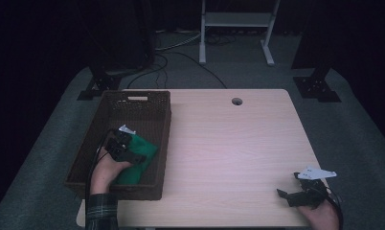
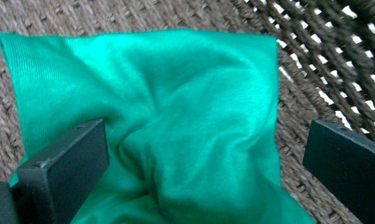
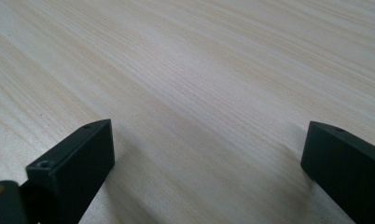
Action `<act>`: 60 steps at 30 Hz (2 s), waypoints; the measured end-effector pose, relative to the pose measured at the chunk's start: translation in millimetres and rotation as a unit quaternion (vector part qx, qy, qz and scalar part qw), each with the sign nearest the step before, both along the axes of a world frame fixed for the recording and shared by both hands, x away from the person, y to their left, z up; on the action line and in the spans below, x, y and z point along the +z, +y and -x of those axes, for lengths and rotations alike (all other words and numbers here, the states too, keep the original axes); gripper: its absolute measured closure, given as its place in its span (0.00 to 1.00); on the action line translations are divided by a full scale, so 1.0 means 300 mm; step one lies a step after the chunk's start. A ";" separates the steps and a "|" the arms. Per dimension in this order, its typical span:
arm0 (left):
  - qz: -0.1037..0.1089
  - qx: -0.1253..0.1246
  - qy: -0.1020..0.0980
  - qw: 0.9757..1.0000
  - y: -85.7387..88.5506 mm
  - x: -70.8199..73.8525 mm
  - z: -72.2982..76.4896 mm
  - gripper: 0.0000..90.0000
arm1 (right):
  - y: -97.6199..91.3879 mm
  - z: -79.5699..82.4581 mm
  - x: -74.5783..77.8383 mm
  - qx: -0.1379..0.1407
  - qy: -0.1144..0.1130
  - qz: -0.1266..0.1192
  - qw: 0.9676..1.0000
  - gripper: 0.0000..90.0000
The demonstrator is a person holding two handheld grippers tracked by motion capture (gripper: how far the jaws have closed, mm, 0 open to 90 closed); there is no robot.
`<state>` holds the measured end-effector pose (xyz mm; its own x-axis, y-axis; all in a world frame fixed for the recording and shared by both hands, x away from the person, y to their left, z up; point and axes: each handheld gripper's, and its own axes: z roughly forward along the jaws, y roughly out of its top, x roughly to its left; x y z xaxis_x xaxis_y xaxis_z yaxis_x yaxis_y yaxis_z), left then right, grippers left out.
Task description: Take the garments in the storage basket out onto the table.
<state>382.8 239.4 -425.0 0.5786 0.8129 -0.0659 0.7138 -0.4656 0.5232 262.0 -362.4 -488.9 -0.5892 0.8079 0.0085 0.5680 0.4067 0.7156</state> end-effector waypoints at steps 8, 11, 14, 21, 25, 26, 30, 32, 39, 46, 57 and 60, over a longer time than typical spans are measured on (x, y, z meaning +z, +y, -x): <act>-0.009 -0.003 0.019 1.000 -0.006 -0.016 -0.006 0.00 | 0.000 0.000 0.000 0.000 0.000 0.000 1.000 0.02; -0.009 -0.002 0.022 1.000 -0.005 -0.018 -0.007 0.00 | 0.000 0.000 0.000 0.000 0.000 0.000 1.000 0.02; -0.009 0.002 0.029 1.000 -0.006 -0.024 -0.009 0.00 | 0.000 0.000 0.000 0.000 0.000 0.000 1.000 0.02; -0.015 0.009 0.041 0.999 -0.011 -0.037 -0.013 0.00 | 0.000 0.000 0.000 0.001 0.000 0.000 1.000 0.02; -0.026 0.010 0.047 0.999 -0.015 -0.046 -0.013 0.00 | 0.000 0.000 0.000 0.001 0.000 0.000 1.000 0.02; -0.034 0.009 0.047 0.998 -0.020 -0.050 -0.013 0.00 | 0.000 0.000 0.000 0.001 0.000 0.000 1.000 0.02; -0.057 0.003 0.043 0.997 -0.031 -0.058 -0.009 0.00 | 0.000 0.000 0.000 0.001 0.000 0.000 1.000 0.02; -0.074 -0.005 0.039 0.996 -0.038 -0.062 -0.005 0.00 | 0.000 0.000 0.000 0.001 0.000 0.000 1.000 0.02; -0.085 -0.008 0.037 0.996 -0.047 -0.068 -0.003 0.00 | 0.000 0.000 0.000 0.002 0.000 0.000 1.000 0.02; -0.089 -0.003 0.051 0.995 -0.041 -0.062 -0.004 0.05 | 0.000 0.000 0.000 0.001 0.000 0.000 1.000 0.02; -0.073 -0.006 0.070 0.995 -0.037 -0.030 0.007 0.53 | 0.000 0.000 0.000 0.001 0.000 0.000 1.000 0.02; -0.075 -0.009 0.073 0.994 -0.038 -0.025 0.006 0.60 | 0.000 0.000 0.000 0.001 0.000 0.000 1.000 0.02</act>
<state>380.8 228.1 -432.5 0.5863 0.8096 -0.0292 0.7681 -0.5442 0.3374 261.9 -362.3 -488.9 -0.5913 0.8064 0.0090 0.5673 0.4080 0.7153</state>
